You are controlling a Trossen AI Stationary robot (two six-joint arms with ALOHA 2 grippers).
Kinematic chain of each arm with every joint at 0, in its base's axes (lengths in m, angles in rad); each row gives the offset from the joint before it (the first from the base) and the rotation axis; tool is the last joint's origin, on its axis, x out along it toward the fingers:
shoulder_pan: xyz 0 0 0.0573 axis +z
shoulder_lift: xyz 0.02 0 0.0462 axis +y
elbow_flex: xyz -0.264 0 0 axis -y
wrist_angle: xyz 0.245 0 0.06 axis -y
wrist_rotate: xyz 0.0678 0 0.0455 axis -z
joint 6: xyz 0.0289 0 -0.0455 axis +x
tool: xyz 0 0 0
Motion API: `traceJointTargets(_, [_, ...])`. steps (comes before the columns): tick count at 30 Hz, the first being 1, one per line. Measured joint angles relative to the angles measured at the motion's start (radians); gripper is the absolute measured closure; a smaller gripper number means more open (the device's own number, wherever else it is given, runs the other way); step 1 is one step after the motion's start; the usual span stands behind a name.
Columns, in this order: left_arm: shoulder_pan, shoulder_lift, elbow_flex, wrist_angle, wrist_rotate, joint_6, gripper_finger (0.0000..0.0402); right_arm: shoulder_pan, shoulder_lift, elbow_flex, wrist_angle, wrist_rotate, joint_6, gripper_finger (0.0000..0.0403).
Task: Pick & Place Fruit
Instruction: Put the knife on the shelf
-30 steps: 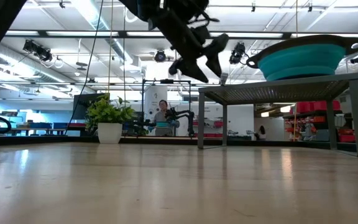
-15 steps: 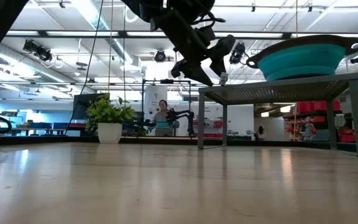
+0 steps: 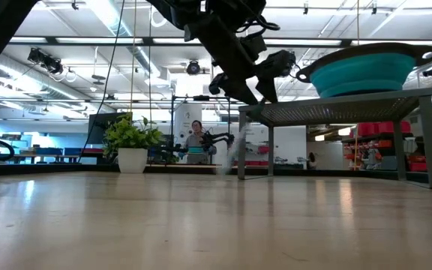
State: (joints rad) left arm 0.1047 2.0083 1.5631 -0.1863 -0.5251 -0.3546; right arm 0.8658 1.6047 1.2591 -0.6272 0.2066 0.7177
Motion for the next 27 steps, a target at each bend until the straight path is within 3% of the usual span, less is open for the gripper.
traceJointTargets(10, [-0.006,-0.036,0.000,-0.106,-0.010,0.059,0.0208,0.002,0.000,0.000,0.001,-0.001,0.008,0.0238])
traceJointTargets(20, [-0.085,-0.303,-0.001,-0.228,0.018,0.142,0.0210,0.007,0.000,0.000,-0.004,-0.001,0.001,0.0238])
traceJointTargets(23, [-0.141,-0.383,-0.002,-0.318,0.023,0.155,0.0207,0.011,0.000,0.000,-0.001,-0.001,0.010,0.0238])
traceJointTargets(27, [-0.240,-0.417,-0.002,-0.555,-0.014,0.009,0.0211,0.022,0.000,0.000,-0.001,0.001,0.024,0.0238])
